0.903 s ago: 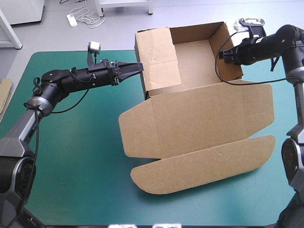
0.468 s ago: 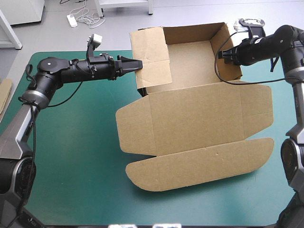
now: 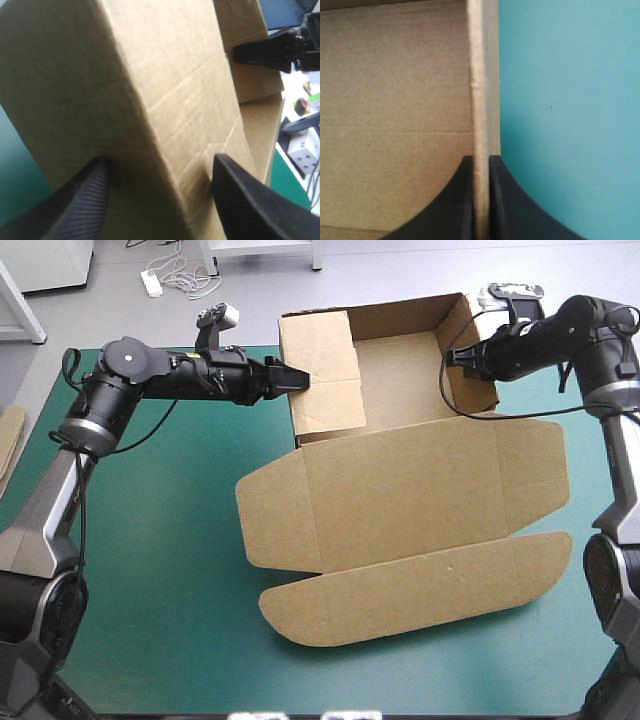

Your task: Fold the box

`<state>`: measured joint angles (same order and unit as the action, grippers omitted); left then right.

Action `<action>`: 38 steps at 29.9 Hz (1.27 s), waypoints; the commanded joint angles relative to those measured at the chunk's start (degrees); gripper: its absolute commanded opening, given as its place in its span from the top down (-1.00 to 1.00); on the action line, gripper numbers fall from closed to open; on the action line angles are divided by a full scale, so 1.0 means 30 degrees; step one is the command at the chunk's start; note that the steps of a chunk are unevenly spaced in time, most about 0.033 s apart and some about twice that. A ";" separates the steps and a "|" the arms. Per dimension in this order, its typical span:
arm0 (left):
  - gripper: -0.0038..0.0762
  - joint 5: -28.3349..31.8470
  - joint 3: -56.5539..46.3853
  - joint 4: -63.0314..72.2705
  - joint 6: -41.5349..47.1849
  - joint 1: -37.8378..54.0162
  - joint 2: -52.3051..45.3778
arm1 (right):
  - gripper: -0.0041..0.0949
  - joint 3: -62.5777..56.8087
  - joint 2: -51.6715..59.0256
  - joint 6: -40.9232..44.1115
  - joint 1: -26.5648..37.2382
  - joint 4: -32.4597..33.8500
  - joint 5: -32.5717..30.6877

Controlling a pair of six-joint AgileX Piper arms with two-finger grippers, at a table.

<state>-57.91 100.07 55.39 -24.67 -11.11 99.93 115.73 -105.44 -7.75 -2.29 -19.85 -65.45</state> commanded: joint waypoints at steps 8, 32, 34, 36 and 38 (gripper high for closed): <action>-0.12 -0.1325 0.3245 -0.6246 0.4611 -0.1055 -0.0293 | 0.95 0.0544 0.0163 0.1898 -0.1332 0.0421 0.1198; 0.08 -0.4818 0.7732 -1.4610 0.9298 -0.3007 0.4113 | 0.95 0.0544 -0.0267 0.2815 -0.2252 0.1590 0.1109; 0.08 -0.4744 0.7732 -1.4559 0.9446 -0.3007 0.4250 | 0.95 0.0544 -0.0391 0.2815 -0.2252 0.1590 0.0827; 0.11 -0.4863 0.7732 -1.4534 0.9438 -0.3007 0.4418 | 0.95 0.0544 -0.0529 0.2815 -0.2252 0.1590 0.0741; 0.23 -0.5110 0.7732 -1.4585 0.9438 -0.3007 0.4586 | 0.95 0.0535 -0.0740 0.2815 -0.2445 0.1847 0.0699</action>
<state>-71.50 121.46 11.69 3.09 -19.86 116.18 115.73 -110.18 0.60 -9.31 -13.26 -64.85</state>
